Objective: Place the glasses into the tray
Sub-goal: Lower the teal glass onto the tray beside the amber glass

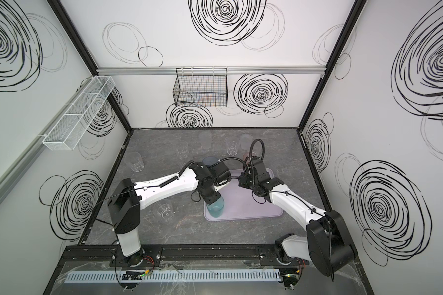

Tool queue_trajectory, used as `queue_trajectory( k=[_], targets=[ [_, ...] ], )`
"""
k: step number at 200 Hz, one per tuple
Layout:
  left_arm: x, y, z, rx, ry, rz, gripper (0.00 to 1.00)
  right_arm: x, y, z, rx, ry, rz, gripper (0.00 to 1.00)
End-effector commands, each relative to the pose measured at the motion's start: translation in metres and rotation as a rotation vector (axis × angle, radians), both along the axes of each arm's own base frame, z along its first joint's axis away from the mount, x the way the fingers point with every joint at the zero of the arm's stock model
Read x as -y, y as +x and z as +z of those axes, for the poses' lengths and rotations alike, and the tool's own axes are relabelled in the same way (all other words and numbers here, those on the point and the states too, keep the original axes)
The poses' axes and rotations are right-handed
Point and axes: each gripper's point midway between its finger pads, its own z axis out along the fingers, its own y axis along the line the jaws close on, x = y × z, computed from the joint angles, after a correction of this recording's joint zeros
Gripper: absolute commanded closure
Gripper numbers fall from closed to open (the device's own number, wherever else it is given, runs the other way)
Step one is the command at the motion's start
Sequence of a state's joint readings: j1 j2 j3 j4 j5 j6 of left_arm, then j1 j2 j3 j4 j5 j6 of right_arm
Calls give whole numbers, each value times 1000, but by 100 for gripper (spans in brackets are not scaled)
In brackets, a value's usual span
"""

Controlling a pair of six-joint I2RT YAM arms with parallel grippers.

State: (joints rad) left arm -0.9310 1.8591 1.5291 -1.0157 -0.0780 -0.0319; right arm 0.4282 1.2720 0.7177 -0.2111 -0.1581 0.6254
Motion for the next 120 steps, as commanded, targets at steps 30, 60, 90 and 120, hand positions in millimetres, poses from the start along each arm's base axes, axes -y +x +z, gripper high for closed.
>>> queue_trajectory(
  k=[30,60,90,120],
  targets=[
    [-19,8,12,31,-3,36,74,-16,-6,-4,-16,4,24,45],
    [-21,8,15,28,-23,45,74,-27,-6,-5,-16,14,38,45],
    [-9,-3,14,-7,-62,17,75,-35,-6,-7,-24,4,56,45],
    [-8,-8,11,-8,-43,-1,75,-39,-8,-7,-26,3,62,45]
  ],
)
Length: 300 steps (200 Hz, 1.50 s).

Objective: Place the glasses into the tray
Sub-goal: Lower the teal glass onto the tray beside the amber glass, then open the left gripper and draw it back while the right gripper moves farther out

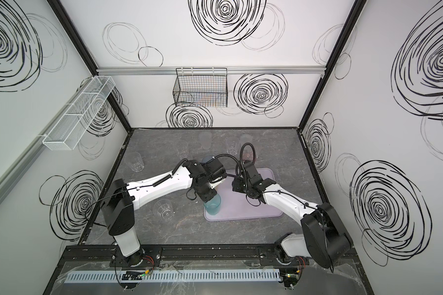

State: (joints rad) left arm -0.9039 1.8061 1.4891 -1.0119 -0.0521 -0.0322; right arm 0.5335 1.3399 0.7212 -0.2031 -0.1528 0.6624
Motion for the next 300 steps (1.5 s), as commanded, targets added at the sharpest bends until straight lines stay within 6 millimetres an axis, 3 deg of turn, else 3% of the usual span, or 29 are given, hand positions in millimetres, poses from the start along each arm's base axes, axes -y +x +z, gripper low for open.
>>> queue_trajectory(
  k=[1,20,63,110,165,204,259,300],
  targets=[
    [2,-6,4,4,-14,-24,76,-8,8,13,34,14,-10,45],
    [2,-4,10,15,-27,-16,74,-8,7,12,33,13,-11,45],
    [18,8,45,87,-141,0,65,-11,10,10,30,8,-8,45],
    [33,17,73,115,-243,0,64,-13,15,14,35,14,-16,45],
    [26,48,108,199,-363,76,65,-13,18,13,36,6,-17,45],
    [23,57,113,206,-394,93,65,-15,23,14,36,3,-12,45],
    [-11,98,117,296,-421,222,64,-25,30,37,59,43,1,45],
    [-79,137,151,564,-419,403,54,-40,37,76,106,130,31,45]
  ],
)
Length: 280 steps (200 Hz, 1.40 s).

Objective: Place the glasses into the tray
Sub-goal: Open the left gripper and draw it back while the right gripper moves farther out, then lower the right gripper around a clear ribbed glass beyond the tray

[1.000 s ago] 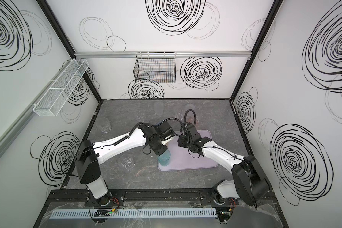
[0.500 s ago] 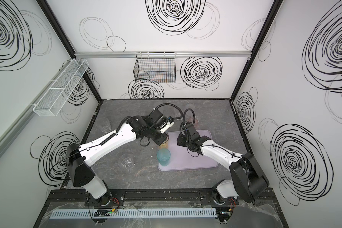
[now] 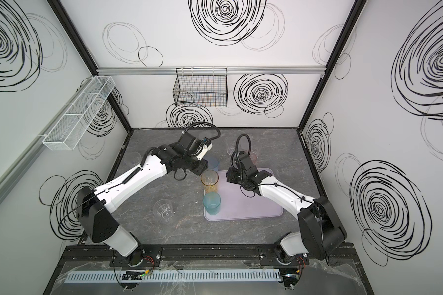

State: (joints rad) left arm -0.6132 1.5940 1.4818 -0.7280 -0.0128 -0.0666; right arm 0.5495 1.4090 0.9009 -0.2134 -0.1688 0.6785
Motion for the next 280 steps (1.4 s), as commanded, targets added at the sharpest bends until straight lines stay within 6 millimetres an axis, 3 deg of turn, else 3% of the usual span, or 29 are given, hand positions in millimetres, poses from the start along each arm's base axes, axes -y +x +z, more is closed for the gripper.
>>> queue_trajectory(
  k=[1,24,47,67,92,116,139,186,219,234,259,280],
  targets=[
    [-37,27,48,232,-32,145,54,-10,3,31,33,61,18,45],
    [-67,33,67,372,-61,256,42,-17,6,45,51,76,28,45],
    [-108,42,79,441,-179,401,24,-21,6,41,43,55,41,44],
    [-135,45,81,483,-226,487,22,-18,12,38,39,15,36,44],
    [-170,46,79,543,-190,614,18,-14,31,48,81,-15,28,44],
    [-201,47,74,560,-143,740,0,-3,59,57,118,3,-10,44],
    [-204,47,71,549,-119,738,0,18,89,63,129,29,-77,44],
    [-203,49,35,477,-142,718,0,49,138,62,76,-13,-154,44],
    [-173,53,33,451,-112,627,2,72,161,53,68,-3,-211,44],
    [-165,53,28,440,-116,619,3,68,170,43,61,25,-214,45],
    [-160,50,14,433,-112,623,2,45,183,21,3,51,-190,45],
    [-159,51,5,420,-105,625,2,43,195,13,-24,14,-212,44]
  ],
)
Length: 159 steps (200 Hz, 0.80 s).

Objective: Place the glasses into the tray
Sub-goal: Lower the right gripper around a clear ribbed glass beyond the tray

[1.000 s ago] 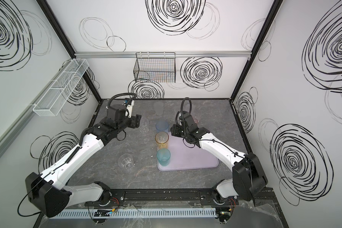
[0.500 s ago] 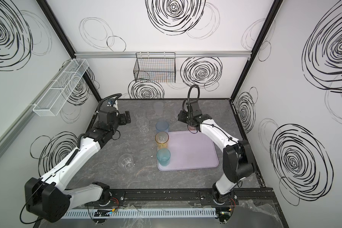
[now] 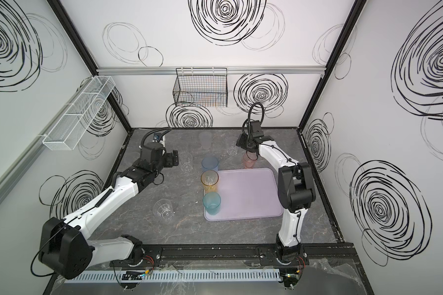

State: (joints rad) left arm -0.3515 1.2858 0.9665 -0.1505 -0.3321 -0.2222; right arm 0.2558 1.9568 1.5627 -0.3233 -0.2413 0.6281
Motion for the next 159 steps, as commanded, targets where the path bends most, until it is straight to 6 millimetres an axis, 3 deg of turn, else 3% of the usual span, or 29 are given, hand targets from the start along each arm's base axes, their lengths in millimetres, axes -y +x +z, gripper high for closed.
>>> queue_trajectory(
  k=[1,34,115,133,159],
  targets=[
    [-1,6,-5,22,-11,24,2,-11,8,-1,-27,-5,-6,44],
    [-6,8,-12,8,-11,36,2,-1,19,-13,-57,-54,-41,43],
    [-13,10,-31,-30,-17,59,2,-5,31,-42,-87,-31,-54,49],
    [-14,10,-33,-35,-18,62,2,-7,30,-48,-97,-24,-46,52],
    [-15,11,-34,-34,-21,68,2,-14,28,-50,-98,-8,-29,66]
  ],
)
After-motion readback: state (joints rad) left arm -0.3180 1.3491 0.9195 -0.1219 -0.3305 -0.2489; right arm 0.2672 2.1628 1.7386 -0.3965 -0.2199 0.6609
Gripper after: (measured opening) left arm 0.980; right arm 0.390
